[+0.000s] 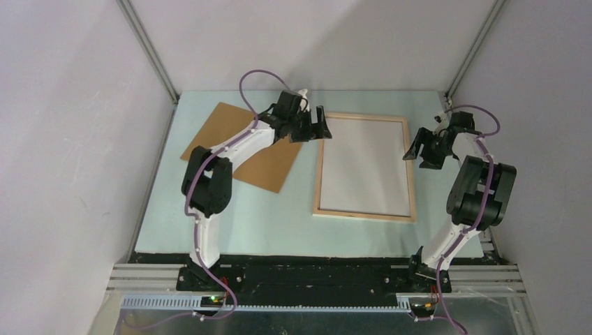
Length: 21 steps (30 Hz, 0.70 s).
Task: Put the photo into the frame
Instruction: Turn over the photo from the photo frame.
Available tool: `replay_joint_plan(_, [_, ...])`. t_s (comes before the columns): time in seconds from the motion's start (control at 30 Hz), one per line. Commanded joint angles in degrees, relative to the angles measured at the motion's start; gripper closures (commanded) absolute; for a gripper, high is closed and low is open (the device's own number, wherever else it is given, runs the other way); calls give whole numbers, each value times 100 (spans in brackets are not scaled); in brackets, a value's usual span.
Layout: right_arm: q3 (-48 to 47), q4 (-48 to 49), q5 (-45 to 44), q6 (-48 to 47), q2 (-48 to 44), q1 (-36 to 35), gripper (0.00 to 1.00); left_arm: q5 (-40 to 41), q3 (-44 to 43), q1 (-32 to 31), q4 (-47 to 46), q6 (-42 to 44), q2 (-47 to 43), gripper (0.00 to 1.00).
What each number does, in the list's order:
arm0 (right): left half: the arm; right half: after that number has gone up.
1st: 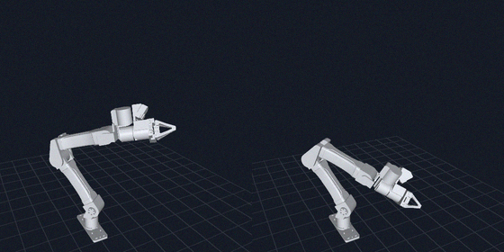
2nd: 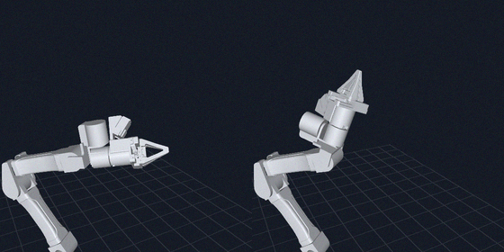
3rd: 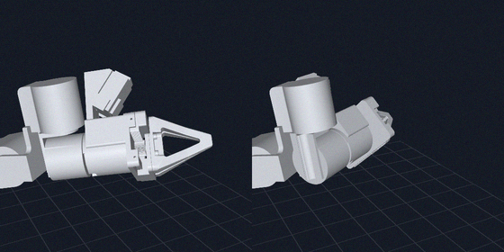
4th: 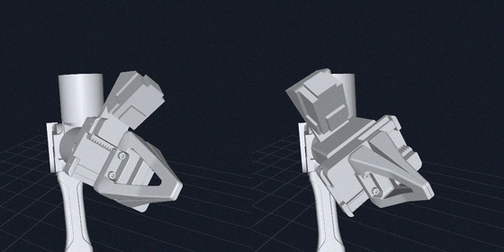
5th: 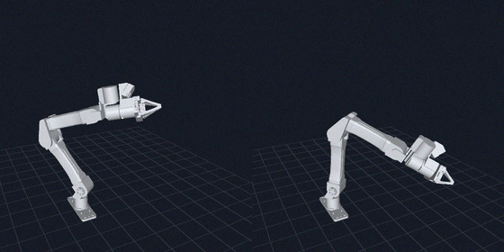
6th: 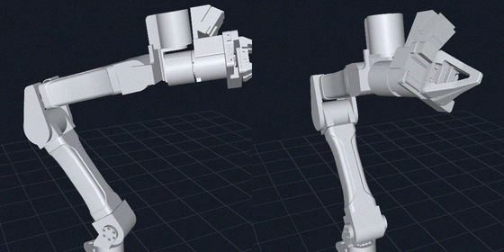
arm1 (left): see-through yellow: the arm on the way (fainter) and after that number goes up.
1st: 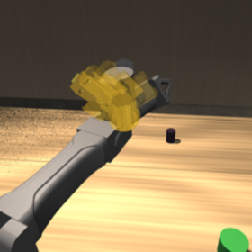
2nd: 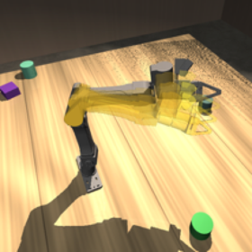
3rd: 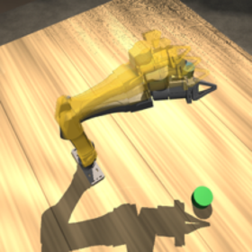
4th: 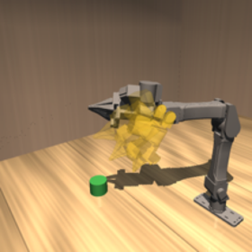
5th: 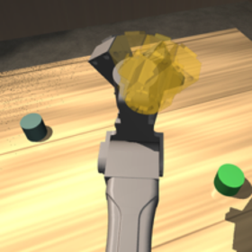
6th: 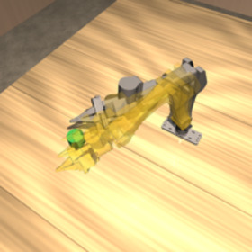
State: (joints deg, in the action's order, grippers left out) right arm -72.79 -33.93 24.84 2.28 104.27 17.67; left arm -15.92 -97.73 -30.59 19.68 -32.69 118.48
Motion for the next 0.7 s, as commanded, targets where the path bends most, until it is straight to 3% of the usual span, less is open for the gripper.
replay_joint_plan(0.0, [-108, 153, 19, -163, -571, -183, 26, 469, 596, 117, 34, 1092, -906, 0])
replay_joint_plan(0.3, [-105, 531, -733, -765, -1160, -1610, 25, 1174, 2329, 559, 53, 3043, -2639, 0])
replay_joint_plan(0.67, [-196, 1409, -2138, -2268, -790, -4797, 27, 2165, 3826, 1101, 273, 4110, -3483, 0])
